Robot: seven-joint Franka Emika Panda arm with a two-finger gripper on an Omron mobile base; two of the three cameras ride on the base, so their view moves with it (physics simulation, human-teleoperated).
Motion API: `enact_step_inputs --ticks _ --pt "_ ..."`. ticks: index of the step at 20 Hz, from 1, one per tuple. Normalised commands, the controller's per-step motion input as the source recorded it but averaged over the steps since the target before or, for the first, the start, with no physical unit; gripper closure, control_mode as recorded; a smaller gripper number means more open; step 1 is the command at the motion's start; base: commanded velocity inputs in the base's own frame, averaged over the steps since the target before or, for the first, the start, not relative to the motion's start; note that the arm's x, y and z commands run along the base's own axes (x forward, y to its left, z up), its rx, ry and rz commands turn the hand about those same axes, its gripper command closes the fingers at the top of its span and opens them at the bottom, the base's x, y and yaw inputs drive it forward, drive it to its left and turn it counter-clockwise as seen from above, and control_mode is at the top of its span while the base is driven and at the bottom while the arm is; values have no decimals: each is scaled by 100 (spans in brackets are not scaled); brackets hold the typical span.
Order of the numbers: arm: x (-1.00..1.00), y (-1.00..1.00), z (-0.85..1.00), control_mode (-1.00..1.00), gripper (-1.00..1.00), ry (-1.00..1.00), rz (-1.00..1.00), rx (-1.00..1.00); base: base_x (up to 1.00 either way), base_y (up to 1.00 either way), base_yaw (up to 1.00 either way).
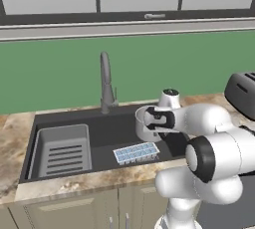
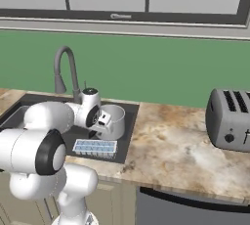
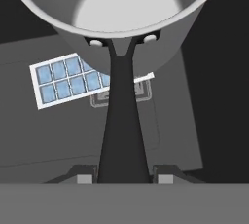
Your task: Pick the bowl and saucepan and place them in the sink. Then turn on the water.
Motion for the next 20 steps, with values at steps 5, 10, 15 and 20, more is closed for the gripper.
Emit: enact_step_inputs --ticks 5,10,15,20 --pt "19 0 -24 -100 100 0 0 0 0 0 0" --pt "8 0 -28 -100 100 0 0 0 0 0 0" --pt "6 0 -21 -100 100 0 0 0 0 0 0" --pt "0 0 -4 -100 100 0 0 0 0 0 0"
